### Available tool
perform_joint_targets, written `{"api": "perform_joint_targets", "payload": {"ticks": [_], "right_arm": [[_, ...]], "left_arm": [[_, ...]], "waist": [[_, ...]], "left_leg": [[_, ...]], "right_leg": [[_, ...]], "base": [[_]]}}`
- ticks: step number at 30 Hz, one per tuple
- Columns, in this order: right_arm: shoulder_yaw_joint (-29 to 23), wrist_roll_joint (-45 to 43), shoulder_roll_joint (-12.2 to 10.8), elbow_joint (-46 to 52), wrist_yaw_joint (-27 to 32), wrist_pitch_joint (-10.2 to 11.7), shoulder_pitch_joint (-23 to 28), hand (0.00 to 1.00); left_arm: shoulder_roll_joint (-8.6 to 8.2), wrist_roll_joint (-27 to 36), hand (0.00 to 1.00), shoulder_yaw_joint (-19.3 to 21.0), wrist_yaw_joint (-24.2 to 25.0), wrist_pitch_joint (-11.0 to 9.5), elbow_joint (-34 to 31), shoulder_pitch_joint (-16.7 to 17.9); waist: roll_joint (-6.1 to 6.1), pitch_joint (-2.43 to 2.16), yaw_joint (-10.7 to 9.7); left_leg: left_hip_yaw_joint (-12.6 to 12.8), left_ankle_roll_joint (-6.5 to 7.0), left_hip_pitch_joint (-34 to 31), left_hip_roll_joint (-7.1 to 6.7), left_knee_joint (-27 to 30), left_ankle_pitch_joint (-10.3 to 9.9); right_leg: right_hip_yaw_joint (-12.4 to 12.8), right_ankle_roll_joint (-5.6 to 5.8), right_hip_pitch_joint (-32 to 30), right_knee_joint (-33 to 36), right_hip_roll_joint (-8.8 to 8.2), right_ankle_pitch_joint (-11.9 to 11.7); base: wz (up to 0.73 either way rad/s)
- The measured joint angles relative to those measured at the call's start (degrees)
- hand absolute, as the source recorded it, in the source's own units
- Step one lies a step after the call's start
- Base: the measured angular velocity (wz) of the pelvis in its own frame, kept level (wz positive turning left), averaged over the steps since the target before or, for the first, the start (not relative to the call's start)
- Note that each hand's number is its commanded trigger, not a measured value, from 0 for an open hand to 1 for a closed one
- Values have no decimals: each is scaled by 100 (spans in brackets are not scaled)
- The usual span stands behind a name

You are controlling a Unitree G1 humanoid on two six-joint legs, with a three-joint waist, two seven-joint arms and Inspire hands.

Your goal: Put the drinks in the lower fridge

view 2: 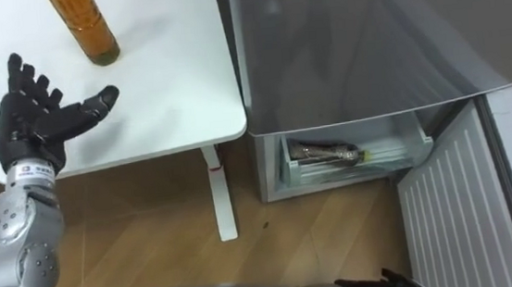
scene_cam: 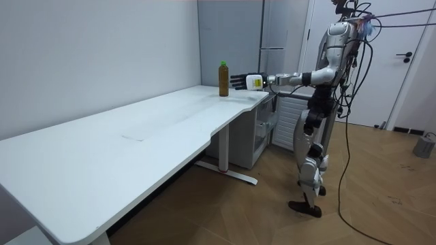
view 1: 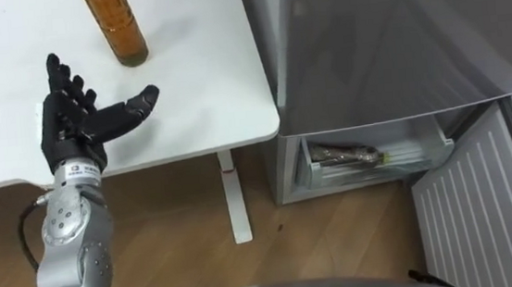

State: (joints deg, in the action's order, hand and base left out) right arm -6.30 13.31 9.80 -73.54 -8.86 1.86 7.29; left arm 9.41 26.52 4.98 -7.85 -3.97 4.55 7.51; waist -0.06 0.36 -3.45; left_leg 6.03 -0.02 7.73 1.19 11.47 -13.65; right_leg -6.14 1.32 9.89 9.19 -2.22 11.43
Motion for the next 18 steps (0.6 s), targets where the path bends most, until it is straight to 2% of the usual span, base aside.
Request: {"api": "perform_joint_targets", "payload": {"ticks": [2,4,5,9,11,16,18], "right_arm": [[-20,-16,0,5,6,0,-16,0],[-63,-42,5,13,43,-3,-19,0],[-63,-42,9,43,90,-7,-27,0],[-69,-54,8,183,197,-74,93,0],[-70,-141,5,259,250,-140,169,0],[-72,-385,7,262,370,-325,216,0],[-72,-418,7,248,389,-336,291,0]], "left_arm": [[12,43,0,93,-4,0,0,-125],[32,214,0,182,-13,0,0,-182],[44,212,0,193,-37,0,2,-231],[43,207,0,225,-50,20,1,-340],[45,202,0,283,-70,160,2,-416],[67,199,0,445,-199,385,96,-525],[67,196,0,499,-281,447,123,-528]], "waist": [[24,13,-75],[52,8,-108],[77,29,-110],[65,42,-109],[63,32,-113],[22,18,-108],[25,17,-113]], "left_leg": [[13,-13,3,17,-9,-6],[27,-21,10,27,-30,-4],[31,-21,4,28,-30,-4],[92,-25,73,27,-36,1],[131,-24,99,25,-37,0],[174,-24,182,26,-62,0],[173,-23,223,25,-105,-1]], "right_leg": [[11,-10,-11,2,21,-6],[38,-13,-92,30,37,-7],[61,-12,-110,47,41,-7],[143,-13,-104,58,48,-7],[169,-13,-94,59,46,-7],[245,-13,-57,65,49,-7],[261,-12,11,65,52,-7]], "base": [[-2],[-12],[-13],[-11],[-9],[-7],[-5]]}}
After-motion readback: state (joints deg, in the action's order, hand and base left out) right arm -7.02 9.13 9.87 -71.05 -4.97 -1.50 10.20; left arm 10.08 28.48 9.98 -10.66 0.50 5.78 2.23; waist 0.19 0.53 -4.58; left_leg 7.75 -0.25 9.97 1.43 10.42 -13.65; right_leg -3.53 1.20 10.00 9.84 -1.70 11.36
